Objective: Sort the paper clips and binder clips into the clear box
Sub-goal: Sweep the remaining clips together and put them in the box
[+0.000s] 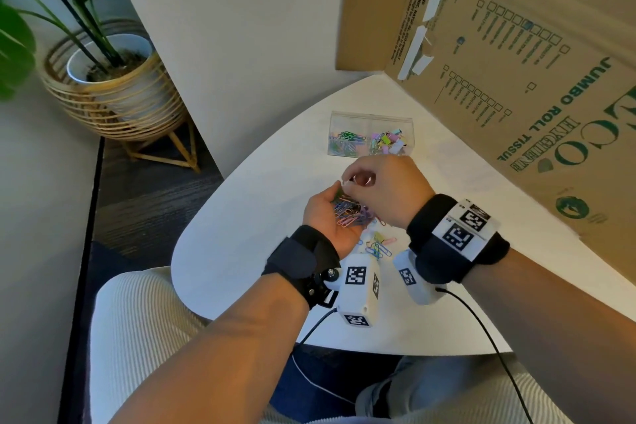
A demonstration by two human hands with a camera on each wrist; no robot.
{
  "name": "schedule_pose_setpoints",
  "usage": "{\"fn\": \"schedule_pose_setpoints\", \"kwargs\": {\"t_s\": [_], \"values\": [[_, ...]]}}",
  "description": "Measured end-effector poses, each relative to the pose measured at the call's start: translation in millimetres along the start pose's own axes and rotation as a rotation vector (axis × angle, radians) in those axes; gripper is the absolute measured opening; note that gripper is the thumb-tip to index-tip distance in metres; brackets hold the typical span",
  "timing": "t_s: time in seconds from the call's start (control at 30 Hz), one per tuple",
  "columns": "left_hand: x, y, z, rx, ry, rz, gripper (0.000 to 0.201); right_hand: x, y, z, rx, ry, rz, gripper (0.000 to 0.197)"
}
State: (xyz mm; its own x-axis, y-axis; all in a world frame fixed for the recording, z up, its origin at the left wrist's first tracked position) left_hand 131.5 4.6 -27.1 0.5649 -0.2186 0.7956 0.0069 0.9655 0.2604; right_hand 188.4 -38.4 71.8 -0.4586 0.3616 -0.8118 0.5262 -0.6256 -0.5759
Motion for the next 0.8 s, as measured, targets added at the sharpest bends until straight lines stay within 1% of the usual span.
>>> {"fn": "schedule_pose_setpoints", "kwargs": {"t_s": [0.07, 0.1, 0.13, 0.23, 0.37, 0.4, 0.53, 0.6, 0.63, 0.73, 0.8], "values": [[1, 2, 1, 0.012, -0.013, 0.069, 0.035, -4, 3, 3, 0.105, 0.015, -0.342, 0.007], [1, 1, 1, 0.012, -0.019, 0.09, 0.035, -5, 4, 5, 0.134, 0.011, -0.454, 0.009], [2, 0, 2, 0.012, -0.024, 0.103, 0.034, -6, 4, 5, 0.145, 0.003, -0.514, 0.01], [4, -1, 2, 0.011, -0.023, 0.101, 0.037, -9, 5, 5, 0.145, -0.014, -0.575, 0.013], [4, 0, 1, -0.005, -0.026, 0.133, 0.04, -17, 7, 4, 0.141, 0.016, -0.666, 0.015], [3, 0, 1, -0.011, -0.022, 0.127, 0.041, -20, 8, 4, 0.133, 0.047, -0.685, 0.014], [-1, 4, 0, -0.007, -0.004, 0.098, 0.045, -42, 28, -4, 0.164, 0.257, -0.695, 0.014], [-4, 6, 0, 0.002, -0.003, 0.098, 0.045, -45, 49, -9, 0.224, 0.317, -0.696, 0.011], [-5, 6, -1, 0.004, -0.005, 0.097, 0.045, -44, 61, -13, 0.279, 0.326, -0.69, 0.01], [-10, 6, -3, 0.002, -0.003, 0.1, 0.044, -35, 93, -29, 0.463, 0.286, -0.739, 0.012], [-12, 5, -4, -0.003, 0.002, 0.104, 0.044, -35, 105, -48, 0.528, 0.269, -0.84, 0.016]]}}
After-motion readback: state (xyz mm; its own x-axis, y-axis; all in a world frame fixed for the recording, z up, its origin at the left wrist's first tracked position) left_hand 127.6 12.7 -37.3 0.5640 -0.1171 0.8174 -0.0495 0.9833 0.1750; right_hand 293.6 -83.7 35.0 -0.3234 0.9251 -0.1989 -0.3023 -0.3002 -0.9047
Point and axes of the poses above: each hand's wrist, its own z-axis away from the middle knuckle, its own x-axis out of the palm, y = z × x, the point moved 7 cm from there along -z, towards the middle knuckle, and after that the axes turned 3 degrees about x, right-handed, at the moved point
